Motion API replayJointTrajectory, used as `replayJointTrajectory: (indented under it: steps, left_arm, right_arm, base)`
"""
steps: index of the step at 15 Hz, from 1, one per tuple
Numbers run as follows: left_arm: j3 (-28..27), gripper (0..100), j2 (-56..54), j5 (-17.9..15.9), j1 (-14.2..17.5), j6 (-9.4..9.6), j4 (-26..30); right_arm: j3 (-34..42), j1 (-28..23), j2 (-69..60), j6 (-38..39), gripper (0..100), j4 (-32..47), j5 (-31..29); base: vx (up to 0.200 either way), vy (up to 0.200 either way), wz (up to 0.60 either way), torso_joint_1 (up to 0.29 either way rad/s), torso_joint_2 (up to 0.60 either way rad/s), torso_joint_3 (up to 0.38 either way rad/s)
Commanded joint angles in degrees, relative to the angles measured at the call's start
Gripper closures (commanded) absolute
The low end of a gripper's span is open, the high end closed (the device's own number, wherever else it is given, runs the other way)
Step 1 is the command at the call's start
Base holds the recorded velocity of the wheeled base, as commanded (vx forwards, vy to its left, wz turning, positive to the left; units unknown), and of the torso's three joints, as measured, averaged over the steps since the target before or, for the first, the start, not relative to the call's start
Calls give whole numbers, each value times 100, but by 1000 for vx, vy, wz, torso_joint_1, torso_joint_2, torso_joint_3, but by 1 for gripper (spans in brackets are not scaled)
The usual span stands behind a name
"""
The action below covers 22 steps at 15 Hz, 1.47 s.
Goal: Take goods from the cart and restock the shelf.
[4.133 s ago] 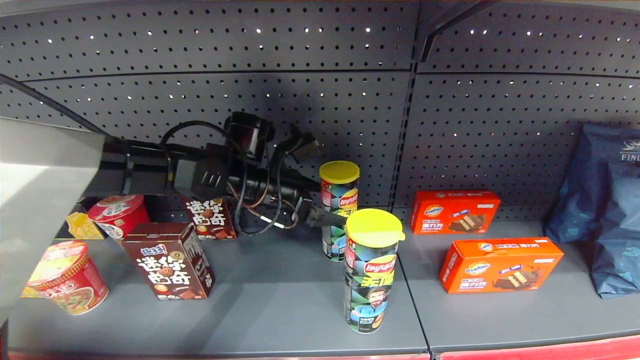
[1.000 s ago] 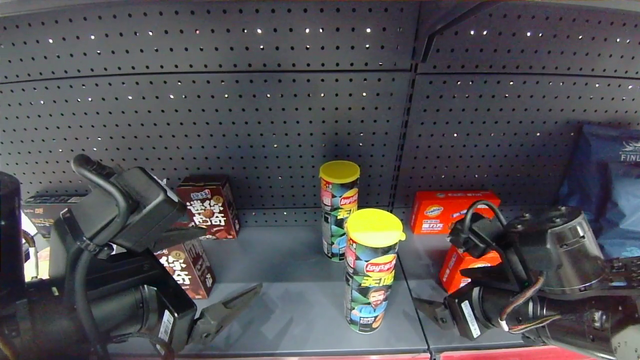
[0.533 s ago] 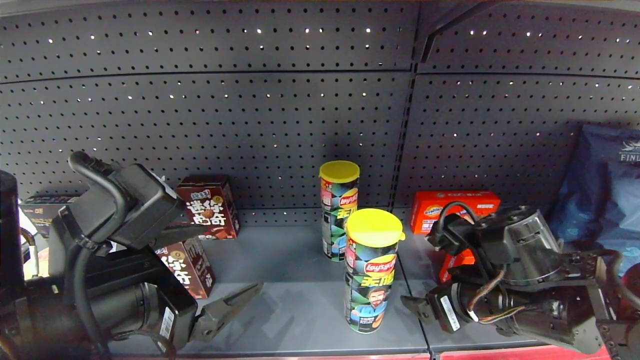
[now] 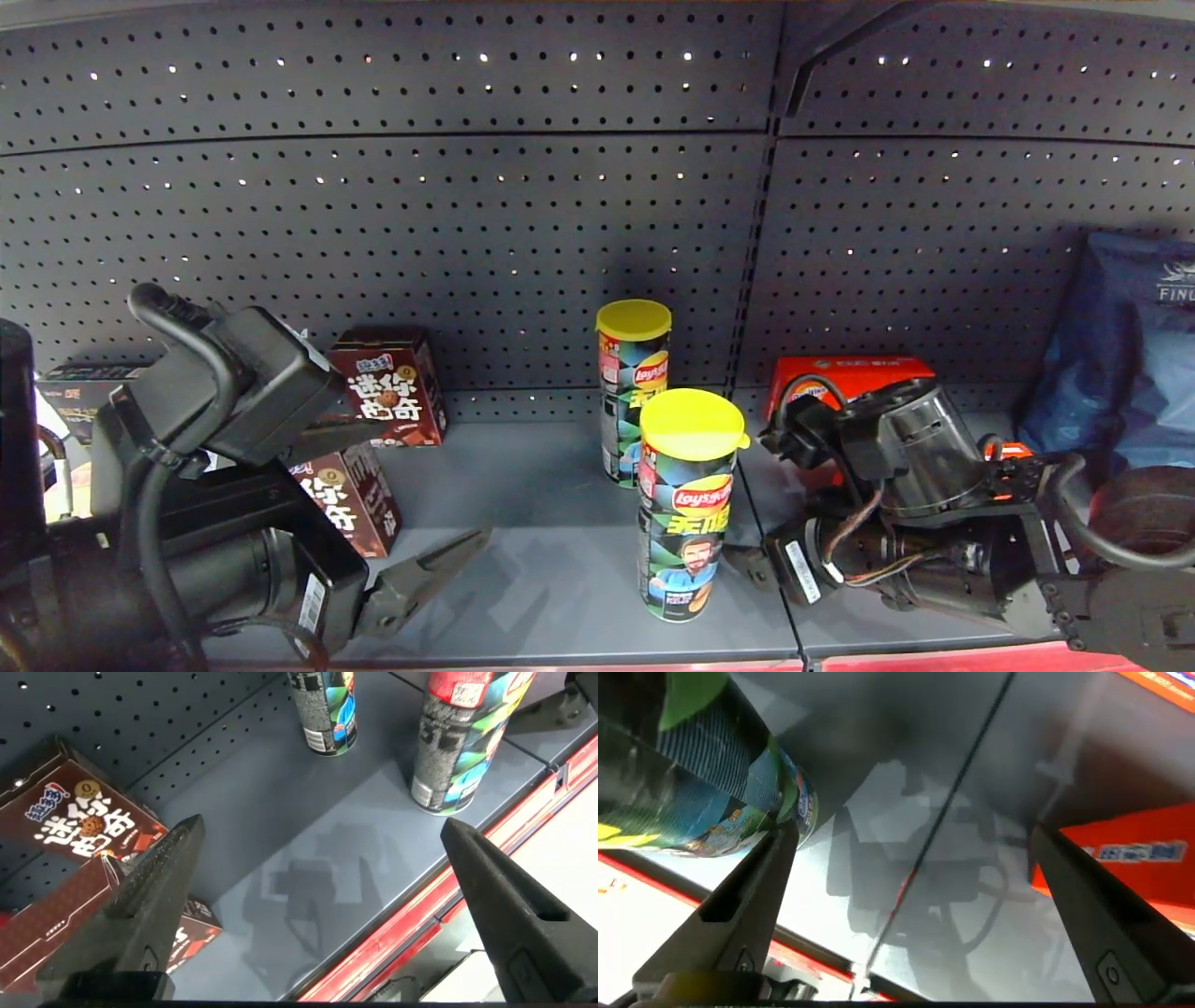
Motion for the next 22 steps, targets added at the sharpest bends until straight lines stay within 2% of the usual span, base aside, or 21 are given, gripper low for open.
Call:
replayJointTrajectory:
  steps: [1,4,8,12,16,22]
  left_arm:
    - [1,0,12,1,4,-1,-4]
    - [10,0,4,1,4,-1,-4]
    - [353,0,-5,1,4,-1,-267]
    - [362,0,-14,-7,12,-1,-285]
    - [370,0,-14,-16,12,-150,-294]
    - [388,0,-5,-16,12,-159,-294]
  right_arm:
    - [-18,44,27,-1,0,-3,1]
    - [-44,88,88,-1,0,-12,1]
    - [-124,159,212,-1,0,-21,-7]
    - [-282,220,352,8,0,-21,-7]
    - [-458,229,466,8,0,-21,-16]
    - [-440,299,502,17,0,-21,-16]
  base:
    - [0,0,0,0,0,0]
    - [0,0,0,0,0,0]
    - [0,0,0,0,0,0]
    - [0,0,0,0,0,0]
    - [0,0,0,0,0,0]
    - [0,0,0,0,0,0]
